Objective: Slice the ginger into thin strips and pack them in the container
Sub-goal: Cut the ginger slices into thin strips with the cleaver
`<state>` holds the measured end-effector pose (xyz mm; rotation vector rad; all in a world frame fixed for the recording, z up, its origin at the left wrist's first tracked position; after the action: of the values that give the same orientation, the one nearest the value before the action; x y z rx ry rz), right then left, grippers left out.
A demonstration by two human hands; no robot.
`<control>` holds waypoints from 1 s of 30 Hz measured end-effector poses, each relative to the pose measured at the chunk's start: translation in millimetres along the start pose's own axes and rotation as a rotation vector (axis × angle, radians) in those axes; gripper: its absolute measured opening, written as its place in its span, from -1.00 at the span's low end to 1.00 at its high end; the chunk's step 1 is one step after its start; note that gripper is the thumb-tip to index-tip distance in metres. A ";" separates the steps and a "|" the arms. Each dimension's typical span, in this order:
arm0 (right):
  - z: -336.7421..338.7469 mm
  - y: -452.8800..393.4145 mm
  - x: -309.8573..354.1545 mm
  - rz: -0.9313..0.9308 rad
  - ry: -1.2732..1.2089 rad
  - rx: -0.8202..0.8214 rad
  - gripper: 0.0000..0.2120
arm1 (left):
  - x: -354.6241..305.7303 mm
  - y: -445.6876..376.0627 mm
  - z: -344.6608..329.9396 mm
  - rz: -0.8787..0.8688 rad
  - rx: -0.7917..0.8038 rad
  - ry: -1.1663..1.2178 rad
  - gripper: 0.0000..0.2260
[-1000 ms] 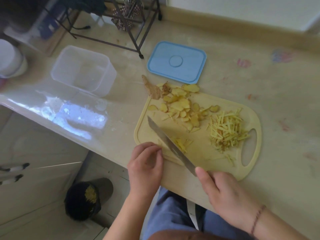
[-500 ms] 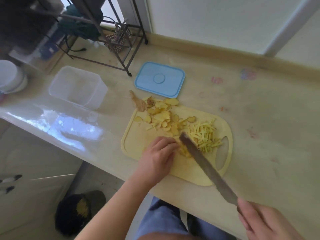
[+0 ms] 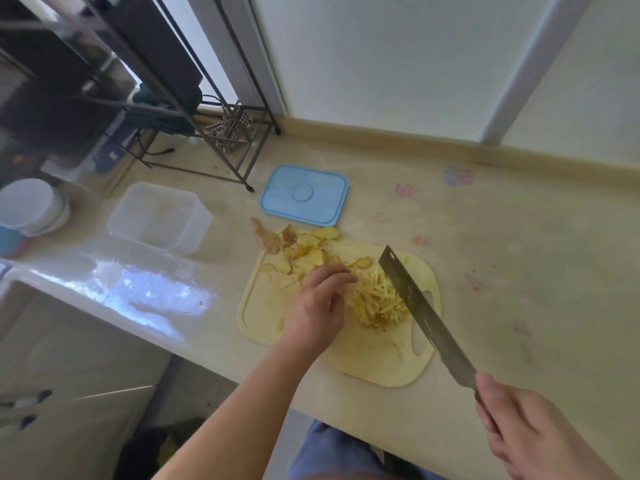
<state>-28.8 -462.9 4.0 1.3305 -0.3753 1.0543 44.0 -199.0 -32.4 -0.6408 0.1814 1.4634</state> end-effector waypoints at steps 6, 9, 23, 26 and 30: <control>-23.3 -1.8 3.6 -0.043 -0.042 0.019 -0.26 | 25.2 -30.7 -10.3 -0.095 0.424 -0.470 -0.59; -29.5 -0.1 7.5 -0.066 -0.025 -0.031 -0.14 | 27.5 -29.7 -5.7 -0.282 0.411 -0.559 -0.64; -76.3 -0.8 26.8 -0.108 -0.075 -0.123 -0.29 | 81.5 -18.3 34.8 0.208 0.263 0.161 -0.80; -87.7 -2.5 32.1 -0.110 -0.094 -0.105 -0.30 | 103.6 -9.3 41.1 0.273 0.309 0.078 -0.71; -98.0 -3.3 39.3 -0.063 -0.086 -0.104 -0.28 | 114.8 -2.9 49.4 0.188 0.272 0.007 -0.67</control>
<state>-38.1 -357.6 6.0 1.2893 -0.4443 0.9153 48.4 -74.9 -47.1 -0.4157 0.4481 1.5819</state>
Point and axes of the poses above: each hand's wrist, its own y-axis away from the middle knuckle, its own z-axis out of the back of the hand, x = y × z, the point moved 6 cm from there along -y, towards the middle knuckle, and after that the axes turned 13 degrees about -y, right-handed, at the moved point
